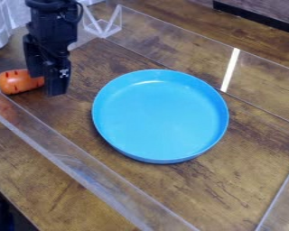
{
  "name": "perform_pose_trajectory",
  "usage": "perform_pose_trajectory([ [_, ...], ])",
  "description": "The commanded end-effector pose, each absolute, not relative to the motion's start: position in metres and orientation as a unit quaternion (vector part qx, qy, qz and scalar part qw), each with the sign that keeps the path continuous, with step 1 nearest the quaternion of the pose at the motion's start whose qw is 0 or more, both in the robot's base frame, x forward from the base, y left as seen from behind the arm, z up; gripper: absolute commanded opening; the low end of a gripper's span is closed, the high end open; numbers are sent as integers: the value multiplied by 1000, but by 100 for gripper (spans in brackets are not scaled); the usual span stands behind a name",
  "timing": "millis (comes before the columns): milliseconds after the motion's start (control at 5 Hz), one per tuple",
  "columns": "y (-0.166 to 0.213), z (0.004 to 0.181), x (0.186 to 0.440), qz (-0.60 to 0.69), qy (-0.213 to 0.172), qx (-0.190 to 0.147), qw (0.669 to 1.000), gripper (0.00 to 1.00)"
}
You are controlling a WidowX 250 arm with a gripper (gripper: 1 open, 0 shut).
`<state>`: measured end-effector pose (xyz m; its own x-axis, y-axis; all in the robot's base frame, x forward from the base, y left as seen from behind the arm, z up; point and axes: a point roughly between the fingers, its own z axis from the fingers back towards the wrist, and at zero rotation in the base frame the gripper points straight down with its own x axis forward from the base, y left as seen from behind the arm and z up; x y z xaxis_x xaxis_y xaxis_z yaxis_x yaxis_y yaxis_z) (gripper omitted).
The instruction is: Put the carrot in the blue tray
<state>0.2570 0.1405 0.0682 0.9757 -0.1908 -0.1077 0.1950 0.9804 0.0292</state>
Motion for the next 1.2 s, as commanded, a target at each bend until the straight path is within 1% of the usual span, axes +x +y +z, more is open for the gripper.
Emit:
perform_pose_trajectory([
  [0, 150, 82, 261, -85, 23, 32, 996, 100],
  [1000, 163, 86, 272, -57, -17, 28, 998, 100],
])
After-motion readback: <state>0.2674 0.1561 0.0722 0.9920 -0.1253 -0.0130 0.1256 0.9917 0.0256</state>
